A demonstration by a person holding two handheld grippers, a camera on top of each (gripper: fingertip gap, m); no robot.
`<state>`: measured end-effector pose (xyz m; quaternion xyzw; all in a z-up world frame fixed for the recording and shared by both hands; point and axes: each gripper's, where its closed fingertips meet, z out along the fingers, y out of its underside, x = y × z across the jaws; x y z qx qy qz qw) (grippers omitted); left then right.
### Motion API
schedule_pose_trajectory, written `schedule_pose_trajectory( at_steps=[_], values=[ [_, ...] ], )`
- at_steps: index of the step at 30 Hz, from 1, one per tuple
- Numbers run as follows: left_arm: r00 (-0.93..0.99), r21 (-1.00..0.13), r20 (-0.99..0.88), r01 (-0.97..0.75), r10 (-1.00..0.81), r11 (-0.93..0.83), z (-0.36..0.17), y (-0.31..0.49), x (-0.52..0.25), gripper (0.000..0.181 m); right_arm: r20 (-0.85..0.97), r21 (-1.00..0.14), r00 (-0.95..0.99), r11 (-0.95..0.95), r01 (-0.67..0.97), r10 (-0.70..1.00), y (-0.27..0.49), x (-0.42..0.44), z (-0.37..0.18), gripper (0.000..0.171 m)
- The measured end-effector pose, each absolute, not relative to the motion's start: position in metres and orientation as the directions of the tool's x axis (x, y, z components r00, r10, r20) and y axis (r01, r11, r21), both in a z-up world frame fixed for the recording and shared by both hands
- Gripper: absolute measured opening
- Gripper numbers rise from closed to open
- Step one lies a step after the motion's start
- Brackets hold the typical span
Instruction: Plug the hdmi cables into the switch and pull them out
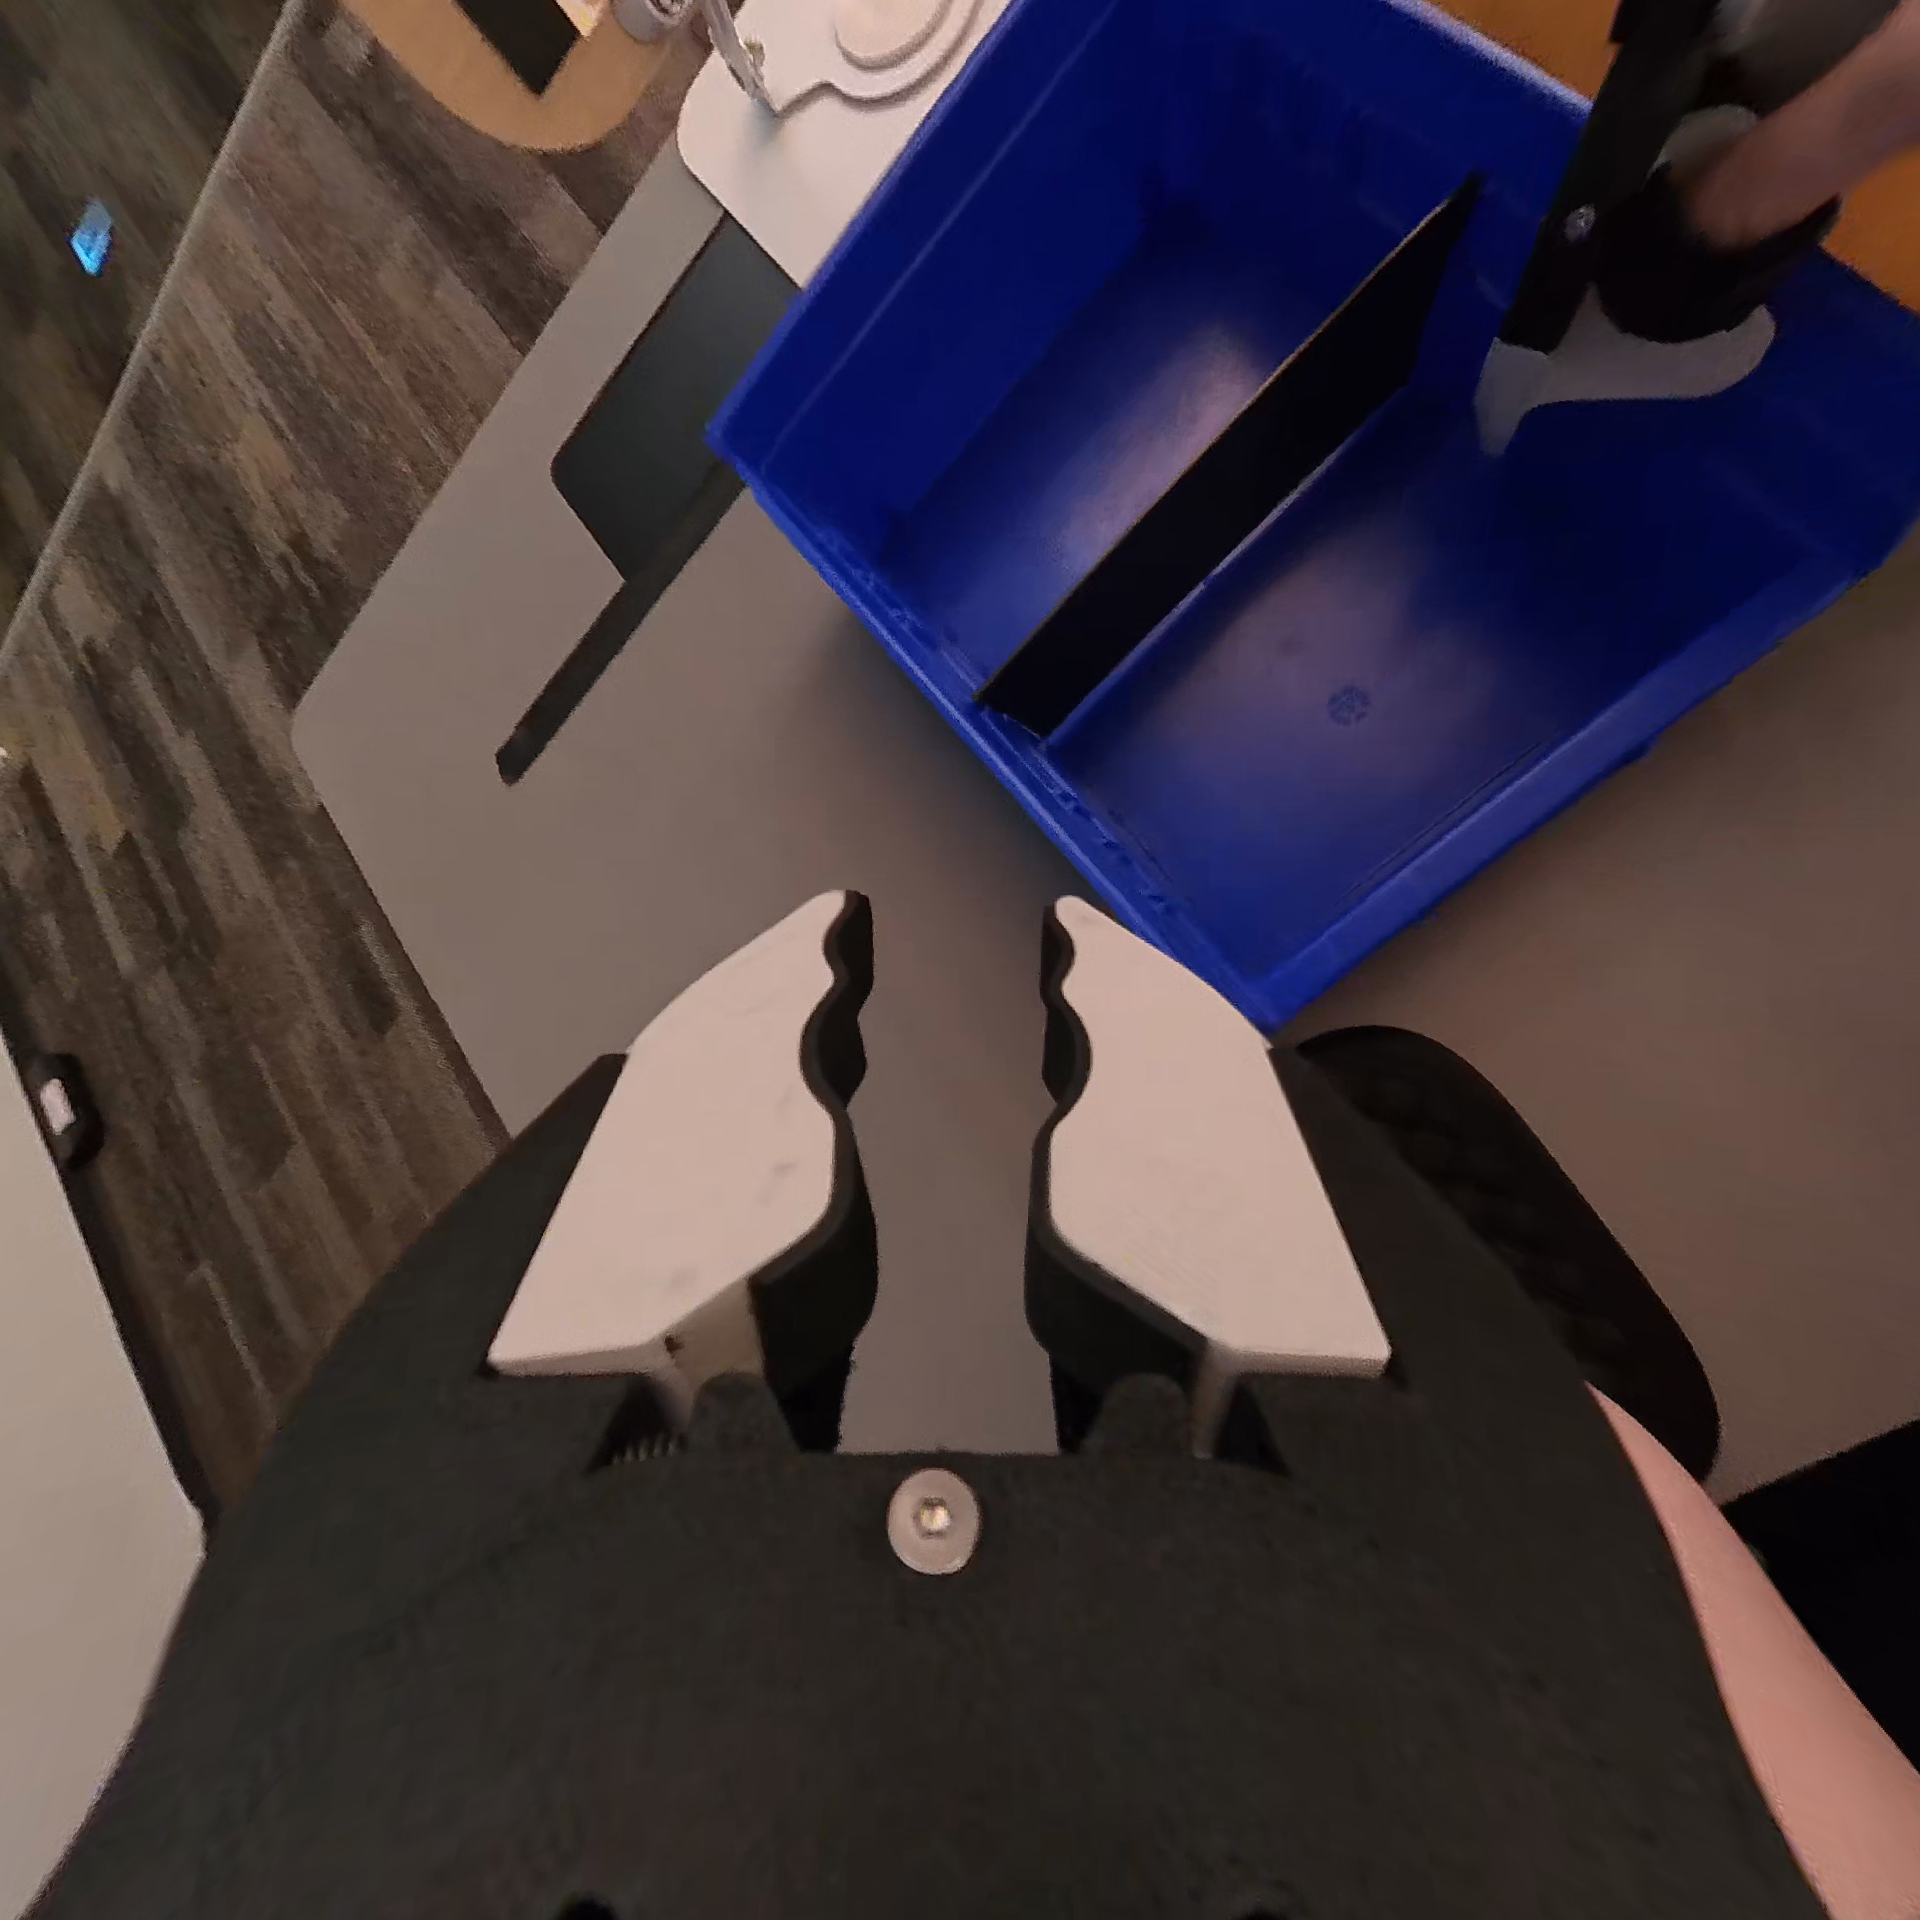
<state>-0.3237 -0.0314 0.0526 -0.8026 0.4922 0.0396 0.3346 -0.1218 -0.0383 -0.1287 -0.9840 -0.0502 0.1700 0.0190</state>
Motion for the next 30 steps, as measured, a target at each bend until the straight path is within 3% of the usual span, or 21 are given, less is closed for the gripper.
schedule_pose_trajectory(
  at_steps=[1, 8, 14, 18, 23, 27, 30],
  values=[
    [0.517, -0.514, -0.402, -0.81, -0.756, -0.282, 0.056, -0.03, -0.322, 0.028, -0.316, -0.054, 0.942, -0.993, 0.1, 0.112, -0.036, -0.119, -0.129, 0.019],
    [0.692, -0.748, -0.359, -0.615, -0.627, -0.25, 0.11, -0.029, -0.326, 0.031, -0.52, 0.009, 0.847, -0.991, 0.134, 0.11, -0.052, -0.153, -0.085, 0.007],
    [0.932, -0.978, -0.166, -0.198, -0.321, -0.067, 0.183, -0.049, -0.394, 0.03, -0.521, -0.198, 0.801, -0.955, 0.221, 0.293, -0.036, -0.14, 0.009, 0.006],
    [0.878, -1.0, -0.009, -0.019, -0.479, -0.016, 0.197, -0.068, -0.394, 0.051, -0.514, -0.32, 0.819, -0.943, 0.093, 0.255, -0.029, -0.066, 0.075, 0.005],
    [0.661, -0.992, 0.022, -0.078, -0.75, -0.098, 0.183, -0.057, -0.326, 0.063, -0.407, -0.347, 0.909, -0.936, -0.062, 0.091, -0.065, 0.081, 0.11, 0.006],
    [0.564, -0.916, 0.083, -0.281, -0.822, -0.286, 0.122, -0.014, -0.244, 0.073, -0.274, -0.289, 0.952, -0.933, -0.216, -0.136, -0.123, 0.201, 0.094, 0.005],
    [0.492, -0.834, 0.256, -0.323, -0.832, -0.447, 0.071, 0.012, -0.162, 0.08, -0.149, -0.261, 0.947, -0.912, -0.316, -0.286, -0.17, 0.276, 0.068, 0.006]
  ],
)
